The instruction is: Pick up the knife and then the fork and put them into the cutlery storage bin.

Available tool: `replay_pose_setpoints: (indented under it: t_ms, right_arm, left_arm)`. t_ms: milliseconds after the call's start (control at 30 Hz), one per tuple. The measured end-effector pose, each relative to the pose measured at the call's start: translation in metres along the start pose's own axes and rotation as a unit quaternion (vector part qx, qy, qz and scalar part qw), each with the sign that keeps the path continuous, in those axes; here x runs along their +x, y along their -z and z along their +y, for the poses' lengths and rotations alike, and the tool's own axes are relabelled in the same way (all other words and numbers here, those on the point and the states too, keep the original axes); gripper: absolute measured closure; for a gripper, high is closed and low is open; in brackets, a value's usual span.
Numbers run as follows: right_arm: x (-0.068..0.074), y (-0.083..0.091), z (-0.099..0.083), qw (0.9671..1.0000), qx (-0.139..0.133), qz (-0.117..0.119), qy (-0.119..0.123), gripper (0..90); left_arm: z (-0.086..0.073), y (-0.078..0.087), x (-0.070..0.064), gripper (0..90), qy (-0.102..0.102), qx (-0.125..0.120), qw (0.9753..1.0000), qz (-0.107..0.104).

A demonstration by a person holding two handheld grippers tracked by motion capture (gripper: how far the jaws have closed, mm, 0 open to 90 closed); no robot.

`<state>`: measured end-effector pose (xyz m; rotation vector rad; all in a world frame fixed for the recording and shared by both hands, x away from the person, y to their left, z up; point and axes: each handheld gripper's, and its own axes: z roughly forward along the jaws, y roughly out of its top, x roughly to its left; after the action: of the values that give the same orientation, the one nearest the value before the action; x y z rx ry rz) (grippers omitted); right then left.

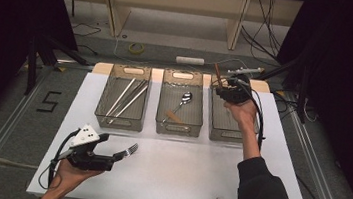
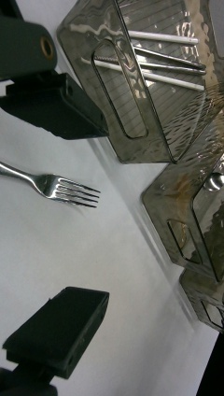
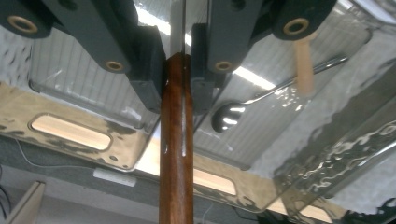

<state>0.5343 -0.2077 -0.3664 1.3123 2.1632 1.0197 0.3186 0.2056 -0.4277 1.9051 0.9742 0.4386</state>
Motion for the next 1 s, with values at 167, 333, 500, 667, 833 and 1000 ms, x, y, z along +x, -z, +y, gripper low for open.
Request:
replay_pose_setpoints:
  t_ms: [167,333,500,667,833,1000]
  right_arm:
    - [-0.005,-0.008,-0.010,0.9997,0.009,-0.013,-0.018,78.2]
    - [-0.010,-0.014,-0.020,0.9994,0.017,-0.019,-0.024,78.1]
    - [-0.013,-0.019,-0.024,0.9986,0.032,-0.026,-0.034,77.9]
    - [-0.017,-0.020,-0.026,0.9966,0.044,-0.038,-0.058,75.3]
    - [-0.020,-0.017,-0.026,0.9957,0.045,-0.031,-0.074,61.5]
    - [-0.018,-0.006,-0.024,0.9976,0.033,-0.010,-0.060,55.1]
  left_arm:
    - [0.000,0.000,0.000,16.7,0.000,-0.001,1.0000,0.000]
    - [0.000,-0.001,0.000,16.7,0.000,0.001,1.0000,0.000]
    - [0.000,-0.001,-0.001,16.7,-0.002,0.002,1.0000,0.001]
    - [-0.001,-0.001,0.000,16.7,-0.002,0.003,1.0000,0.001]
    - [-0.001,-0.001,0.000,16.7,0.001,0.002,1.0000,0.001]
    - [0.000,-0.002,0.000,16.7,0.004,0.006,1.0000,0.001]
